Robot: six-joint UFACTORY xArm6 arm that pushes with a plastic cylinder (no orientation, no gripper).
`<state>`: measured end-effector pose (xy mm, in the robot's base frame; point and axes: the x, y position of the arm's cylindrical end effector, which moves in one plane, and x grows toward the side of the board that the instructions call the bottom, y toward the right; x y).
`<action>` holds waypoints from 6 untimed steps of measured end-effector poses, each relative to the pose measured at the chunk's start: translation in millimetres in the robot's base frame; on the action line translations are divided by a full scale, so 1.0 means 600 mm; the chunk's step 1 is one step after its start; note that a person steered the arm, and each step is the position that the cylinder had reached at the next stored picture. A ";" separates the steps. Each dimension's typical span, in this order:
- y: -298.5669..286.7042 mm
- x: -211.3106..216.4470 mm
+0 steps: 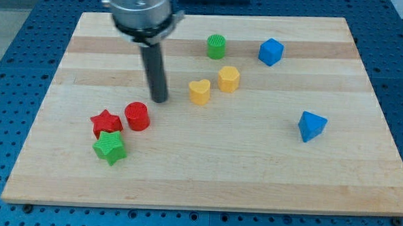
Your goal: Push the yellow heart into the yellow hexagon
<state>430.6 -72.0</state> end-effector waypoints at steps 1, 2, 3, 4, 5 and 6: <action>0.080 0.000; 0.104 0.003; 0.101 0.059; 0.166 0.139; 0.245 0.220; 0.363 0.237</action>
